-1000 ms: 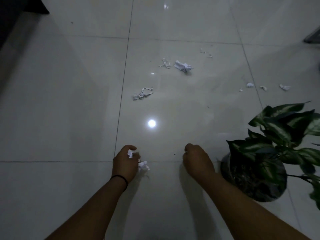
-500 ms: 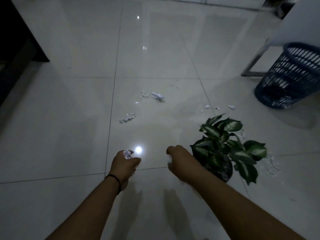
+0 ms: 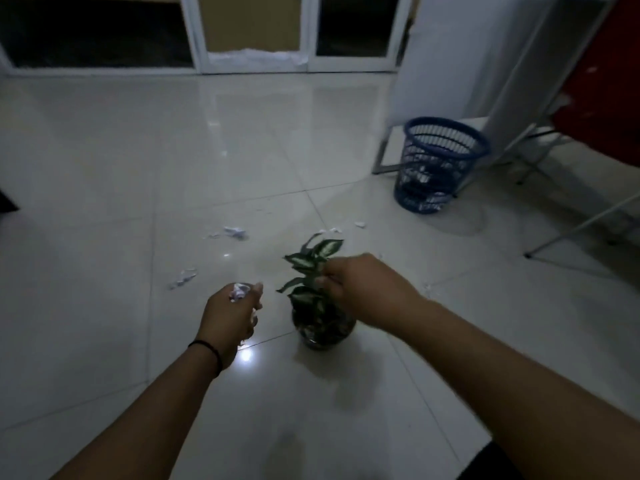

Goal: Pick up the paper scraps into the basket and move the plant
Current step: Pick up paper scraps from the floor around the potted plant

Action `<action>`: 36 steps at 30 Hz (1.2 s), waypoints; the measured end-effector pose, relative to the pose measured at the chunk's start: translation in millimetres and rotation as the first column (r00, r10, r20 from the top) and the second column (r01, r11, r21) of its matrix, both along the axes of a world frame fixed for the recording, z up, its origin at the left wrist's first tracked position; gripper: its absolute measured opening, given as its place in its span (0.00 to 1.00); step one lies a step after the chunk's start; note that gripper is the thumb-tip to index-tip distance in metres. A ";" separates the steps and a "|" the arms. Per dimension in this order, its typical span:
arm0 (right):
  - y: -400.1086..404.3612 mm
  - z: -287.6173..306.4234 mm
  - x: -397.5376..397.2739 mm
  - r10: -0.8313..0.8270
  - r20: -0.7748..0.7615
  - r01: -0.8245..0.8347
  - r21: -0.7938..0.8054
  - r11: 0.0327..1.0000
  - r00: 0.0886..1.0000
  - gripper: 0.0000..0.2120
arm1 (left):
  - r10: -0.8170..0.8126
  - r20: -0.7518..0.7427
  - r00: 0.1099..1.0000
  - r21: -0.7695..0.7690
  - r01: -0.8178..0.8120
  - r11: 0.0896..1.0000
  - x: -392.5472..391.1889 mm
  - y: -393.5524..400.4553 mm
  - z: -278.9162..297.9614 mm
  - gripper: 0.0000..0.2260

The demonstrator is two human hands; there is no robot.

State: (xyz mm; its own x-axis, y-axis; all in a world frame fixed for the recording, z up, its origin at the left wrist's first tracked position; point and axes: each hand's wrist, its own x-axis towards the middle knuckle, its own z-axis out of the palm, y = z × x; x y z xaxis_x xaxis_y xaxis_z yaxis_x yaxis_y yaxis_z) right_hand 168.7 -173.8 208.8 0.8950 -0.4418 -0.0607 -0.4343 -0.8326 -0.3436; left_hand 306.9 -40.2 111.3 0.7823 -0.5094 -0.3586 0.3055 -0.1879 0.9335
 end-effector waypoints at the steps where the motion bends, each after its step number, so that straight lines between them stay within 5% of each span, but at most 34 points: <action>1: -12.6 13.6 -21.3 -0.025 0.004 0.025 -0.029 0.999 1.000 0.14 | -0.024 0.025 0.999 -0.014 0.024 1.000 -12.6 -12.8 9.4 0.09; 7: -117.0 14.3 -138.0 -0.263 -0.099 0.247 -0.149 0.958 0.960 0.21 | -0.179 0.185 0.966 0.104 0.162 0.981 -89.2 -87.2 37.6 0.22; 13: -207.3 -66.1 -211.6 -0.436 -0.183 0.434 -0.051 0.899 0.881 0.19 | -0.406 0.248 0.879 0.287 0.334 0.898 -142.8 -161.5 17.2 0.10; 28: -327.1 -277.5 -217.4 -0.367 -0.427 0.471 0.166 0.866 0.826 0.24 | -0.637 0.396 0.661 0.646 0.293 0.705 -160.7 -300.9 -121.5 0.08; 36: -354.2 -353.0 -204.7 -0.364 -0.410 0.454 0.145 0.879 0.836 0.26 | -0.626 0.293 0.722 0.683 0.300 0.666 -162.9 -339.4 -195.2 0.06</action>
State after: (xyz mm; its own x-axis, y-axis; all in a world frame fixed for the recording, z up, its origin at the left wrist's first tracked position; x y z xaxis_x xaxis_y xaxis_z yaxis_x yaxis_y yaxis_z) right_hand -36.0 -527.9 -144.1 0.5288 -0.6958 -0.4861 -0.8471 -0.4679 -0.2518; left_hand 143.9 -379.6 -83.8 0.6358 -0.6837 -0.3582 -0.4175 -0.6950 0.5854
